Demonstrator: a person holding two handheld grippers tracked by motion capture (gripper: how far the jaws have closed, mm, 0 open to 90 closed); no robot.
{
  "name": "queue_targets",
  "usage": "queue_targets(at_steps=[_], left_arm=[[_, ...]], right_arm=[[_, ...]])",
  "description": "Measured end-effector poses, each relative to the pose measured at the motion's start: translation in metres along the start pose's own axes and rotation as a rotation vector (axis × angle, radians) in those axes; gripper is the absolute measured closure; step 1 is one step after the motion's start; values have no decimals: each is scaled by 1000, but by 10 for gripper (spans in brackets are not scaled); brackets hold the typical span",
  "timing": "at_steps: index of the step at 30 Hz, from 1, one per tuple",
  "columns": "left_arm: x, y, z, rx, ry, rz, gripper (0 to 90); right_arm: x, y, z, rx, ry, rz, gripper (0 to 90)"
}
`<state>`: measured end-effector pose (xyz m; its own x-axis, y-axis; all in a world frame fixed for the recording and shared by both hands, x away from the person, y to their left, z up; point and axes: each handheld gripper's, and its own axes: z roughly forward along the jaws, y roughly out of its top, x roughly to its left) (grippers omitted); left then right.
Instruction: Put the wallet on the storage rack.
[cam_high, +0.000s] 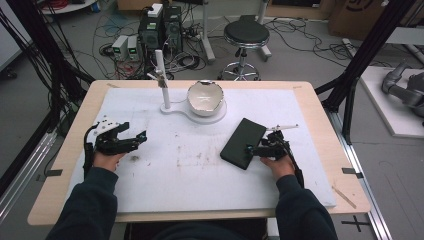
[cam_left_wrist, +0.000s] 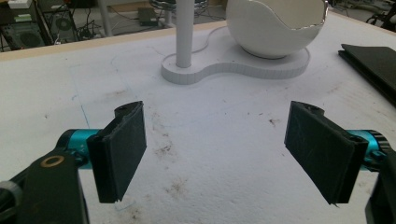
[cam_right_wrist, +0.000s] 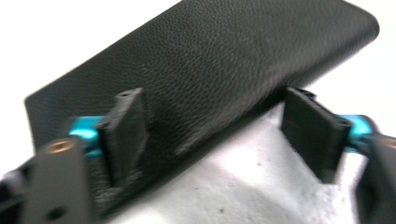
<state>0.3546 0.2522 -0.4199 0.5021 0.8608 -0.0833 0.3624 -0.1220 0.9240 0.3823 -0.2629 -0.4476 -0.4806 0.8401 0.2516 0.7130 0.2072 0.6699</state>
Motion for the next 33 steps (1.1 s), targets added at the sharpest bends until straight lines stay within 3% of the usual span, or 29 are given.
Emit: queue_targets(at_steps=[3, 4, 9, 12, 13, 15, 18, 21, 24, 27, 28, 29, 33], left_arm=[[0, 0, 0, 0, -1, 1, 209], [0, 0, 0, 1, -1, 3, 210], [-1, 0, 1, 6, -5, 6, 212], [0, -1, 1, 5, -4, 2, 211], [0, -1, 1, 5, -3, 1, 212], [0, 0, 1, 6, -2, 0, 212], [0, 0, 1, 5, -2, 2, 212], [0, 0, 1, 9, -2, 8, 212], [-1, -1, 2, 8, -1, 6, 212], [-1, -1, 2, 11, -4, 9, 214], [-1, -1, 2, 12, -4, 8, 215], [-1, -1, 2, 11, -3, 8, 219], [-2, -1, 3, 10, -9, 5, 224]], right_arm=[[-1, 2, 2, -3, 58, 17, 470], [-3, 2, 3, -5, 103, 37, 546], [-5, 3, 6, -11, 167, 58, 663], [-5, 4, 6, -12, 174, 45, 651], [-6, 4, 7, -14, 183, 46, 614], [-5, 3, 10, -2, 202, 62, 454], [8, 2, 13, -4, 200, -22, 217], [23, 1, 16, 20, 111, -173, 168], [26, 2, 16, 27, 93, -174, 188], [26, 4, 14, 41, 86, -141, 271], [25, 4, 14, 38, 91, -135, 294], [21, 5, 13, 35, 113, -108, 374], [13, 6, 12, 33, 149, -56, 474]])
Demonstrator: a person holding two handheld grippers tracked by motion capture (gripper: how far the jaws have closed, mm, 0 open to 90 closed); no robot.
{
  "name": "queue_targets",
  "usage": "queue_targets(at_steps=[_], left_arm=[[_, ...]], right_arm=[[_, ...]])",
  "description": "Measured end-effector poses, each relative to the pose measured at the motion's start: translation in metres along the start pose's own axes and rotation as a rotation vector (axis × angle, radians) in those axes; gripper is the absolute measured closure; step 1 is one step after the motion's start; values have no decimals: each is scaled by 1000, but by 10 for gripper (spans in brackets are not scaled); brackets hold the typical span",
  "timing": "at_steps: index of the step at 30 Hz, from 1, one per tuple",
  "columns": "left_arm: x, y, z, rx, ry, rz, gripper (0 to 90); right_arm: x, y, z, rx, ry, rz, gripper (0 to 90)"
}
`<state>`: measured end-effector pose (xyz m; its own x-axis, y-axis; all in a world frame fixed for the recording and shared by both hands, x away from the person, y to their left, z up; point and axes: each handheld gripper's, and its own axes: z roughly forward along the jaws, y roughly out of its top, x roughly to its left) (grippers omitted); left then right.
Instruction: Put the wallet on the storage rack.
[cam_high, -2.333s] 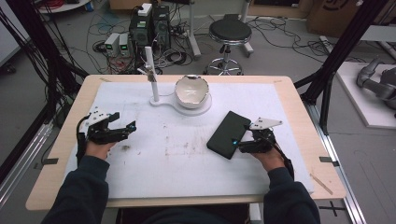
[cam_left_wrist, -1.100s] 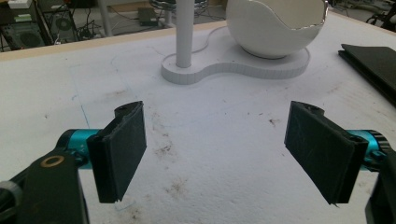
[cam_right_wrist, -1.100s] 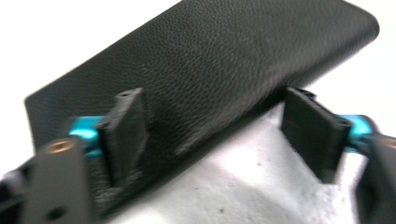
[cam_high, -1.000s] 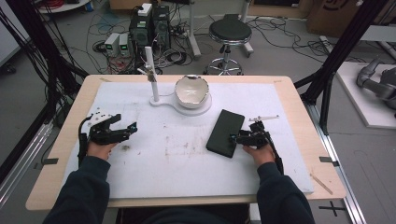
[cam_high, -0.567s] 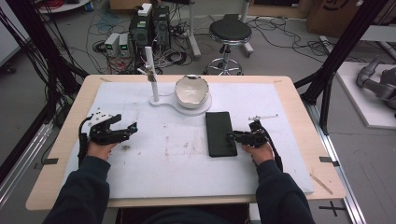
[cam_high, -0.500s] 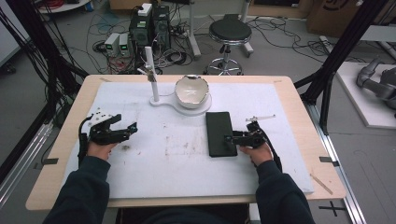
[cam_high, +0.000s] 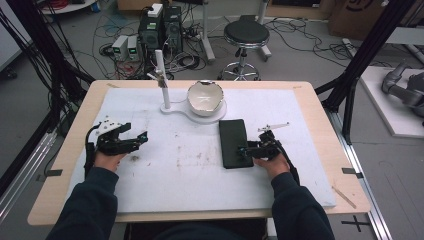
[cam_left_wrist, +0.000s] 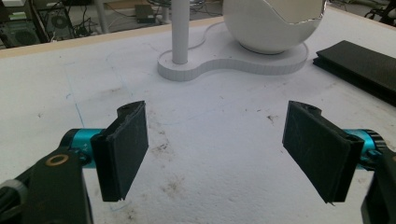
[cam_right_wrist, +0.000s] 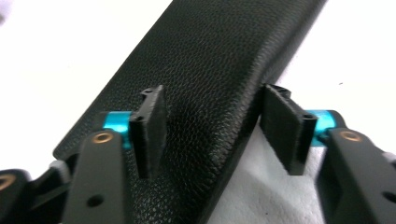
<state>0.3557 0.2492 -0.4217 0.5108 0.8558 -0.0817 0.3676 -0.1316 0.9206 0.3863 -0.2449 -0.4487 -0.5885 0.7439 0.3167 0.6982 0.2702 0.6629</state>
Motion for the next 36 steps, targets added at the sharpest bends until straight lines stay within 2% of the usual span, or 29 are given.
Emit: queue_targets(at_steps=[1, 2, 3, 6, 8, 12, 15, 16, 18, 21, 23, 24, 27, 29, 31, 32, 33, 34, 35, 36], left_arm=[[0, 0, 0, 3, -1, 4, 224], [0, 0, 0, 6, 0, 4, 224], [0, 0, 0, 6, 2, 4, 224], [0, 0, 0, 6, 4, 2, 224], [1, 0, -1, 5, 4, 1, 224], [2, 0, -1, 7, 8, 0, 224], [2, 0, -2, 4, 10, 2, 224], [2, 0, -3, 3, 9, 0, 224], [2, 0, -3, 2, 11, -3, 224], [2, 0, -2, 3, 9, -1, 224], [2, 0, -2, 2, 10, 3, 225], [2, 0, -2, 2, 10, 3, 226], [2, 0, -2, -1, 11, -3, 227], [2, 0, -2, 0, 11, -1, 227], [2, 0, -2, 2, 9, 0, 227], [2, 0, -2, 3, 10, 3, 227], [2, 0, -2, 3, 10, 3, 227], [2, 0, -2, 2, 9, 1, 227], [2, 0, -2, 1, 10, 3, 227], [2, 0, -2, 1, 10, 2, 227]], right_arm=[[-1, 0, 0, 0, 12, 14, 503], [-3, 0, -1, -6, 32, 38, 592], [-3, 0, -1, -6, 32, 38, 592], [-4, 1, -5, -31, 50, 49, 735], [-4, 2, -6, -39, 53, 41, 753], [1, 7, -19, -76, 55, -7, 787], [6, 12, -30, -86, 29, -68, 807], [9, 15, -35, -80, 4, -99, 812], [18, 21, -48, -67, -76, -196, 821], [29, 26, -61, -48, -168, -301, 828], [34, 26, -67, -37, -214, -347, 829], [35, 26, -68, -37, -221, -361, 829], [33, 24, -71, -42, -222, -358, 829], [31, 23, -71, -48, -206, -351, 827], [30, 22, -71, -64, -179, -351, 821], [28, 20, -70, -87, -138, -346, 811], [28, 20, -70, -87, -138, -346, 811], [27, 19, -70, -104, -109, -343, 800], [27, 19, -70, -104, -109, -343, 800], [25, 17, -69, -121, -86, -334, 779]])
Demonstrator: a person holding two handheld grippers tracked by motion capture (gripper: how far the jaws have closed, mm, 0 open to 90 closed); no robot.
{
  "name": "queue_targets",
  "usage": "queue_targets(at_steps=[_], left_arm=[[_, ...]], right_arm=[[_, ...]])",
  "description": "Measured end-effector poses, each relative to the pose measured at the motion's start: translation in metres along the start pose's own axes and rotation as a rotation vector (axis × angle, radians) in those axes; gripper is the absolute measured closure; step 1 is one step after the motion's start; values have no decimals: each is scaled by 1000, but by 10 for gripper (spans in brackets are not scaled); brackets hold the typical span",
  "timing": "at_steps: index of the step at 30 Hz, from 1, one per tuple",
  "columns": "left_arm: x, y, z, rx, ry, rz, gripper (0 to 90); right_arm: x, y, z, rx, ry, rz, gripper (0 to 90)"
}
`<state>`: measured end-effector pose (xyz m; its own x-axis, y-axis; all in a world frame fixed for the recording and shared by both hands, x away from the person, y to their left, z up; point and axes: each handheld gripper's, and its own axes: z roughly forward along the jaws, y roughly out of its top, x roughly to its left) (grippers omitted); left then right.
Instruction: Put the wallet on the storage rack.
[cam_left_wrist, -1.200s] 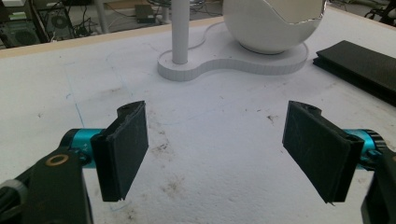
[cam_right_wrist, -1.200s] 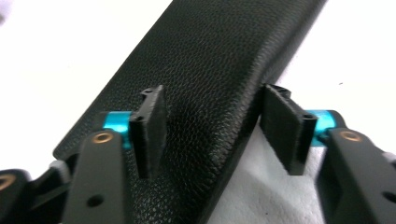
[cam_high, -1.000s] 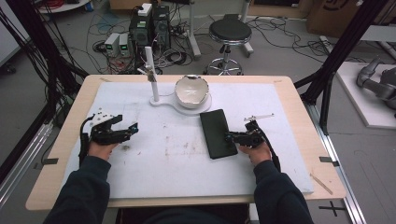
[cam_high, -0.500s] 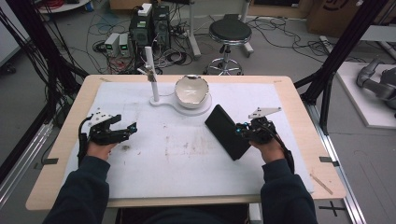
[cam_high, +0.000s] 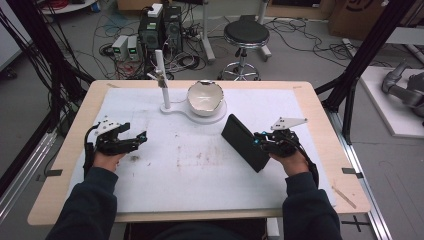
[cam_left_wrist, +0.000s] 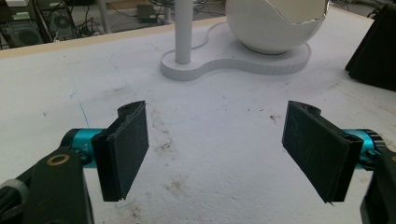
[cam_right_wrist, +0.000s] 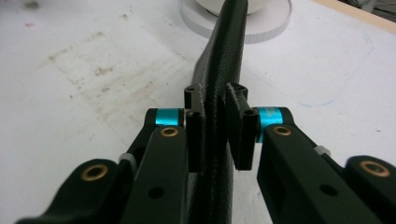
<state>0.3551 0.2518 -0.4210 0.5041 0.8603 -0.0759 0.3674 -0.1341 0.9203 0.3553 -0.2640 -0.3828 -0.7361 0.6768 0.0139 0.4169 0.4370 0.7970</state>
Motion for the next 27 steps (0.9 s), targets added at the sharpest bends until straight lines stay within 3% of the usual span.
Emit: queue_targets(at_steps=[6, 11, 16, 24, 27], left_arm=[[0, 0, 0, 2, -3, -1, 227], [0, 0, 0, 2, -5, -1, 227], [0, 0, 0, 0, -6, -3, 227], [0, 0, 0, 4, -10, -4, 227], [1, 0, 0, 3, -8, -6, 227]], right_arm=[[-6, -6, 0, -44, 65, 33, 750], [-7, -8, 2, -63, 116, 34, 701], [-5, -10, 9, -34, 116, 20, 621], [-7, -19, 12, -60, 138, 38, 486], [-6, -22, 13, -55, 120, 41, 429]])
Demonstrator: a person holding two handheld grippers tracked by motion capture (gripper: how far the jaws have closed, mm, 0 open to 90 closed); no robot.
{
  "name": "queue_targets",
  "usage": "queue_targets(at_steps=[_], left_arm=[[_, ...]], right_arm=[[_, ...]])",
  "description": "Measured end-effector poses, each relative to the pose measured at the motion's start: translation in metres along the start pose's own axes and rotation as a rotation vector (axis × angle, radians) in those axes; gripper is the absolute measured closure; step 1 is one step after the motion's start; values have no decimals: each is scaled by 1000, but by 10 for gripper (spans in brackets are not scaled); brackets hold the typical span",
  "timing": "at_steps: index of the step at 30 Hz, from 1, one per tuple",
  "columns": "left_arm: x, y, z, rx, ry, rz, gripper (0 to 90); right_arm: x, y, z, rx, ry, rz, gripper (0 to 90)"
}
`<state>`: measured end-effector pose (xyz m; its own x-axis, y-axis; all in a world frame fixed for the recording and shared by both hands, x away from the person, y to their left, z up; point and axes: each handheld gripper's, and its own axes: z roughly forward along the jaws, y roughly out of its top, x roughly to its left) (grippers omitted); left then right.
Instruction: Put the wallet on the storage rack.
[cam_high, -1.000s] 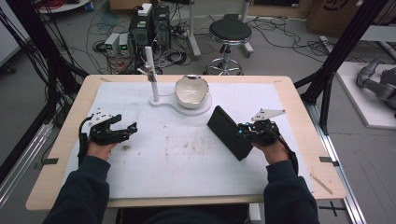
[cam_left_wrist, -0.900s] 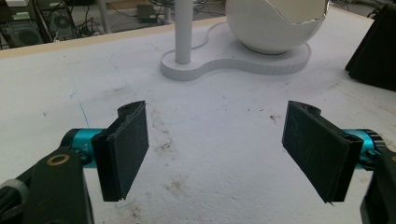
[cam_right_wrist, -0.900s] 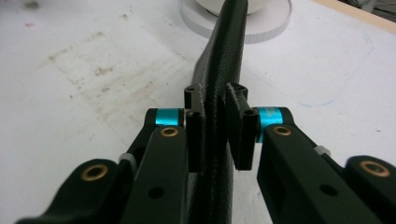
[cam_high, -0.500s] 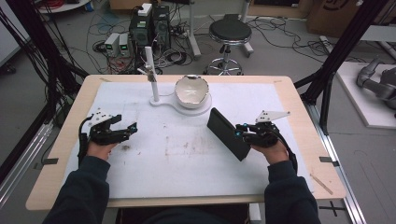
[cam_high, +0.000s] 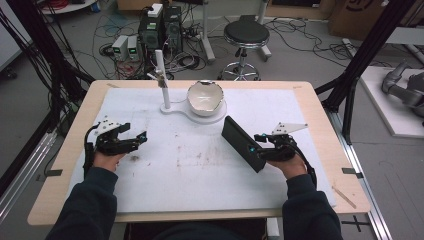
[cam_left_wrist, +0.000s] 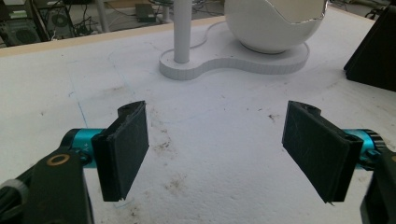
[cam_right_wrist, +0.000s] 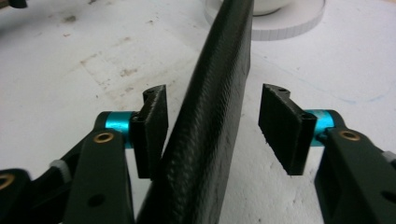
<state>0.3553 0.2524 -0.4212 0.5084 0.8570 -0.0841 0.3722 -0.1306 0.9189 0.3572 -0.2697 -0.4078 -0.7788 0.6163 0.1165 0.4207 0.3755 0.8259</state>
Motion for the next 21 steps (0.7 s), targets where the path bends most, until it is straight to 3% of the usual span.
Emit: queue_targets(at_steps=[6, 8, 9, 15, 17, 19, 21], left_arm=[[1, 0, 0, 0, -2, -2, 227], [1, 0, 0, 1, -1, -2, 227], [0, 0, 0, 0, -2, -3, 227], [0, 0, 0, 1, -2, -3, 227], [0, 0, 0, 1, -1, -3, 227], [0, 0, 0, 3, -2, -3, 227], [0, 0, 0, 2, -1, -3, 227]], right_arm=[[9, -9, 1, 82, -24, -41, 423], [10, -15, 1, 79, -33, -42, 421], [8, -21, 2, 80, -9, -3, 438], [9, -25, 6, 125, -7, 2, 504], [8, -25, 5, 126, -16, 4, 546], [8, -23, 2, 115, -40, 4, 676], [9, -20, -3, 85, -74, 7, 731]])
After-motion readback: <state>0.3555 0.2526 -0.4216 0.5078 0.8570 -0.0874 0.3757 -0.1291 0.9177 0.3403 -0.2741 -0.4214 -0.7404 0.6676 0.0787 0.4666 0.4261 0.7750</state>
